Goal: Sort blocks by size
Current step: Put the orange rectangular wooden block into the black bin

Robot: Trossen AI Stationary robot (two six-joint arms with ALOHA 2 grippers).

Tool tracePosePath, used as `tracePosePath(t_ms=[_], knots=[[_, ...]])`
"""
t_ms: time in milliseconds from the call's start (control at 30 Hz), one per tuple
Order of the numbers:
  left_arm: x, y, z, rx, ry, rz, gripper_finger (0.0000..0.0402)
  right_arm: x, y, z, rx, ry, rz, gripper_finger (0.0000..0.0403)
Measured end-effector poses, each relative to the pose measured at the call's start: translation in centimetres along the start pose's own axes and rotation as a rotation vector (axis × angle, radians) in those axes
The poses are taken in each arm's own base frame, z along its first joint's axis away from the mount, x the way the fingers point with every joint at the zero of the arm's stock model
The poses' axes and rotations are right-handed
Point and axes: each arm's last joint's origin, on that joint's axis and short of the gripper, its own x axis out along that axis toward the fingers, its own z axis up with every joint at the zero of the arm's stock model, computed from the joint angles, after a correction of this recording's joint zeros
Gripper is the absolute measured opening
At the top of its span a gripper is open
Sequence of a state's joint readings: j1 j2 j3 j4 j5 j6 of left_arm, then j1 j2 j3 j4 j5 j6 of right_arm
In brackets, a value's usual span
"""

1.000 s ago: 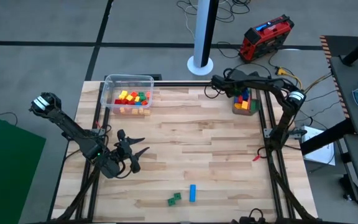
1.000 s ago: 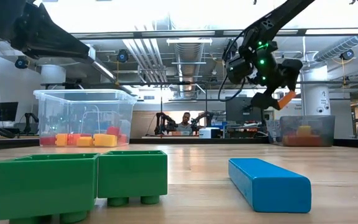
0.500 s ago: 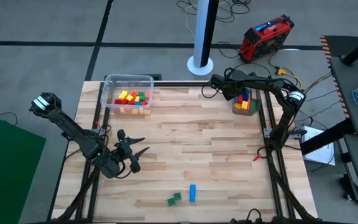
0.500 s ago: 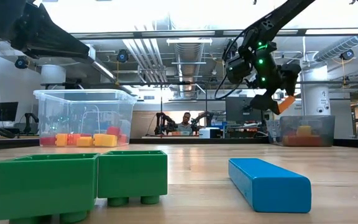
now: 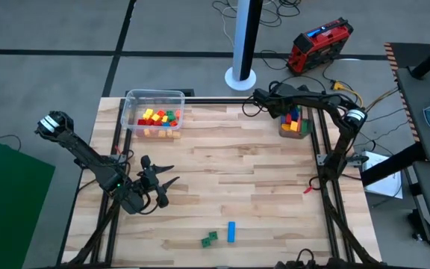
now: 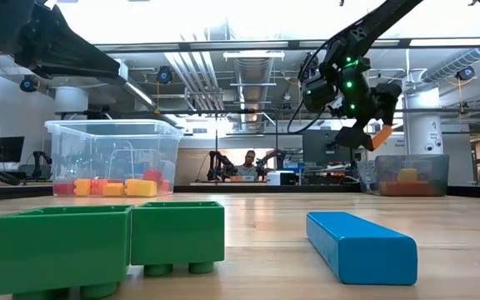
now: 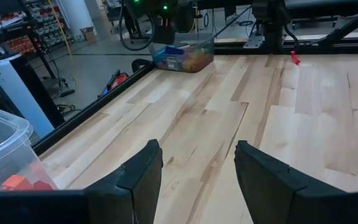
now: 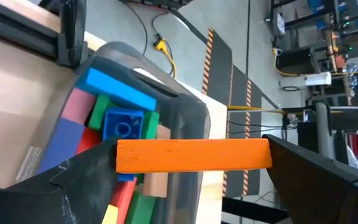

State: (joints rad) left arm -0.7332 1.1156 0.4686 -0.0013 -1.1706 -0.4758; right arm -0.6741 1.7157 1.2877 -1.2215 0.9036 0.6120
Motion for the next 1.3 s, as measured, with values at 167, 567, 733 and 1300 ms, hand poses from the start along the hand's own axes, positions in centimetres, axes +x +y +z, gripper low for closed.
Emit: tracePosePath(t_ms=[167, 567, 733, 1300], knots=[[0.0, 0.0, 0.0, 0.0, 0.0, 0.0, 0.0178, 0.5, -0.3, 0.1, 0.008, 0.032, 0.018, 0.0368], [0.0, 0.0, 0.0, 0.007, 0.0, 0.0, 0.0178, 1.0, -0.4, 0.1, -0.031, 0.11, 0.113, 0.0368], [0.0, 0.0, 0.0, 0.007, 0.0, -0.001, 0.0178, 0.9, -0.4, -0.1, -0.044, 0.128, 0.121, 0.0368], [0.0, 0.0, 0.0, 0.036, 0.005, -0.008, 0.0178, -4.6, -10.3, -2.4, 0.397, -0.165, 0.552, 0.0368]])
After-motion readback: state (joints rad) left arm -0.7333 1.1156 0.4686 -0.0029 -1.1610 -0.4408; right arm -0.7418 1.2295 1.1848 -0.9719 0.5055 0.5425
